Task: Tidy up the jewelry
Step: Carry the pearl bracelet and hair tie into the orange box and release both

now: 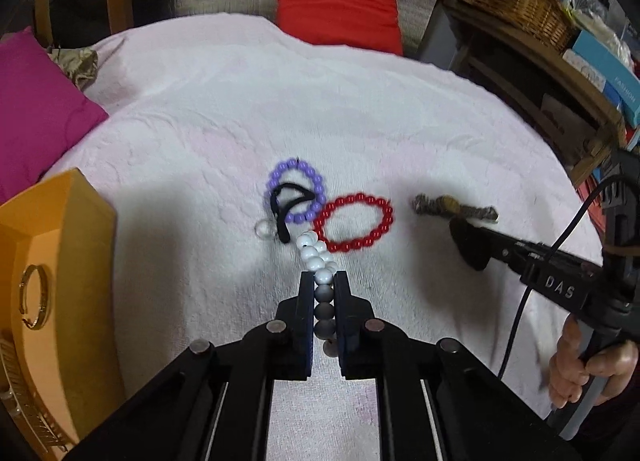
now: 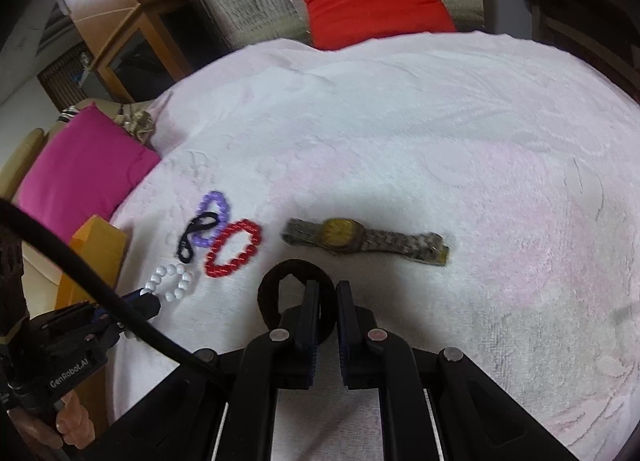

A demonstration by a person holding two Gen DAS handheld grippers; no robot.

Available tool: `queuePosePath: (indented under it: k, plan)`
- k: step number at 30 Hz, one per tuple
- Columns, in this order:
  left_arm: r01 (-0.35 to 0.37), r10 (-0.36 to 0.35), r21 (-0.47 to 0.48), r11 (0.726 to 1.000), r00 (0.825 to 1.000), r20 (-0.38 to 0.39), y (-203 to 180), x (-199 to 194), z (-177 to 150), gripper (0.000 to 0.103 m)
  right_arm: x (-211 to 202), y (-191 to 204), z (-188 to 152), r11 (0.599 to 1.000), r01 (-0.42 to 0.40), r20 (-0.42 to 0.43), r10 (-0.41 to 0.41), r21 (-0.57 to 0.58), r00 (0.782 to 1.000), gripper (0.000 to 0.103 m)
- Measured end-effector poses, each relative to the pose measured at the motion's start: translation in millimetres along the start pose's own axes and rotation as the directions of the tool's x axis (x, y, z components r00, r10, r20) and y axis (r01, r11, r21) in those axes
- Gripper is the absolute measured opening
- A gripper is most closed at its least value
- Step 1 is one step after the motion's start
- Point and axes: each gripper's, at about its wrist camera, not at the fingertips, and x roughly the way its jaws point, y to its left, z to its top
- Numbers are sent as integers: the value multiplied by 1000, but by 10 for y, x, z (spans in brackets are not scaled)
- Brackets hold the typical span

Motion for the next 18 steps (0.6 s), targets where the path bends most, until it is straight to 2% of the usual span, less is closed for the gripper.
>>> queuePosePath:
  k: [8, 12, 16, 18]
  plan:
    - [-13, 15, -23, 1000, 996, 90, -98, -314, -59, 10, -74, 148, -12, 999, -43, 43, 44, -23, 998, 9]
    - [-46, 50, -35, 998, 989, 141, -64, -524, -117, 10, -120, 279, -27, 996, -74, 66, 76, -42, 995, 9]
    - [-78, 94, -87, 993, 975, 200, 53, -778, -185, 10, -160, 429, -48, 992, -110, 86, 114, -56, 990, 9]
    - [-118, 144, -119, 986, 958, 246, 131, -944, -236, 10, -181, 559, -72, 989, -131, 98, 137, -67, 986, 9]
